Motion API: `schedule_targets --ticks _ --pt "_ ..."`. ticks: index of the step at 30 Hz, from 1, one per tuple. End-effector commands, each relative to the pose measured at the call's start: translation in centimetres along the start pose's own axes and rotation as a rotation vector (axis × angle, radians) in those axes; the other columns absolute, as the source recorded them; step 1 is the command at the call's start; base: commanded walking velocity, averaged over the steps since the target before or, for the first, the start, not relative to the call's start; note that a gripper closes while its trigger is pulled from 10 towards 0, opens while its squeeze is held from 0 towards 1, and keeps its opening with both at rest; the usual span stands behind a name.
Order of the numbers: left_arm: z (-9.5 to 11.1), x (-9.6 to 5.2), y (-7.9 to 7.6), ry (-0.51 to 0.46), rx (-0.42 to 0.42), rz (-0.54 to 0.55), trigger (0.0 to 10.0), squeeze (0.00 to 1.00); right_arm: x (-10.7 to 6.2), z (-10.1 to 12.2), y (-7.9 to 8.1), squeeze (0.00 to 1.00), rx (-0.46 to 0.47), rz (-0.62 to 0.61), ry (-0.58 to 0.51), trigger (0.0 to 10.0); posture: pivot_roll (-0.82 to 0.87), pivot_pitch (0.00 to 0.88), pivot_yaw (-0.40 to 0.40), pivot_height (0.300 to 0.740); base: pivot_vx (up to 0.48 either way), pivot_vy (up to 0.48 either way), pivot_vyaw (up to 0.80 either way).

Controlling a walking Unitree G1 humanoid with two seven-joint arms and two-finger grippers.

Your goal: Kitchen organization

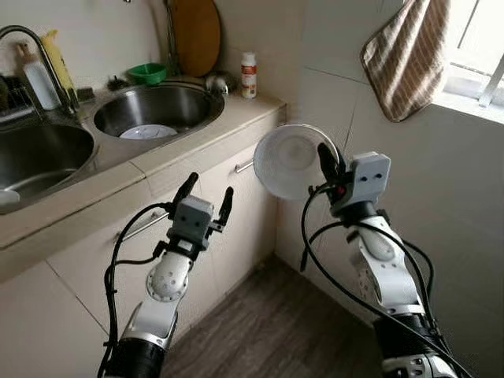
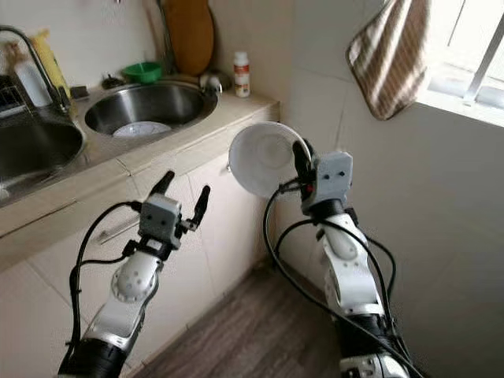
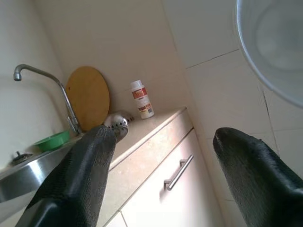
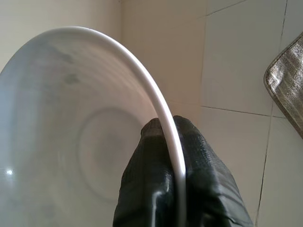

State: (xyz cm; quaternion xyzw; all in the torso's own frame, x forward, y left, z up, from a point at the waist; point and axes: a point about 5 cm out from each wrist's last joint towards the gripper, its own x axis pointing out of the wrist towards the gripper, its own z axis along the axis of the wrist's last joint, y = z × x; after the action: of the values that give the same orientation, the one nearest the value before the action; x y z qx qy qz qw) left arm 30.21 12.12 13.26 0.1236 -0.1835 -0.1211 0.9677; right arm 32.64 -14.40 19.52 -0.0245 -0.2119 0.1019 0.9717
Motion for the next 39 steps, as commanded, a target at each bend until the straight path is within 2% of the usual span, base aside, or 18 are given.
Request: schedule_targets --ticks 1,19,27,33,39 --pt "0.5 0.4 -0.4 -0.027 0.003 -0.013 10.0 0.0 0.3 0.8 -0.1 0.0 -0.008 -0.006 -0.044 0.0 0.04 0.0 0.029 0.74 0.409 0.0 0.8" --pt "0.8 0.6 -0.5 -0.039 0.007 -0.004 10.0 0.0 0.7 1.3 -0.2 0.0 -0.017 -0.017 -0.074 0.0 0.04 0.0 0.025 0.74 0.361 0.0 0.8" --pt "1.0 0.8 -0.6 -0.052 0.007 0.001 10.0 0.0 0.8 1.4 -0.5 0.0 -0.002 -0.047 -0.081 0.0 0.04 0.0 0.025 0.74 0.063 0.0 0.8" --pt "1.4 0.9 -0.3 -0.079 0.012 0.017 10.0 0.0 1.1 1.4 -1.8 0.0 0.028 -0.128 -0.072 0.0 0.04 0.0 0.024 0.74 0.0 0.0 0.0" --pt "1.4 0.9 -0.3 -0.078 0.014 0.018 10.0 0.0 1.3 1.4 -2.0 0.0 0.02 -0.133 -0.069 0.0 0.04 0.0 0.023 0.74 0.0 0.0 0.0"
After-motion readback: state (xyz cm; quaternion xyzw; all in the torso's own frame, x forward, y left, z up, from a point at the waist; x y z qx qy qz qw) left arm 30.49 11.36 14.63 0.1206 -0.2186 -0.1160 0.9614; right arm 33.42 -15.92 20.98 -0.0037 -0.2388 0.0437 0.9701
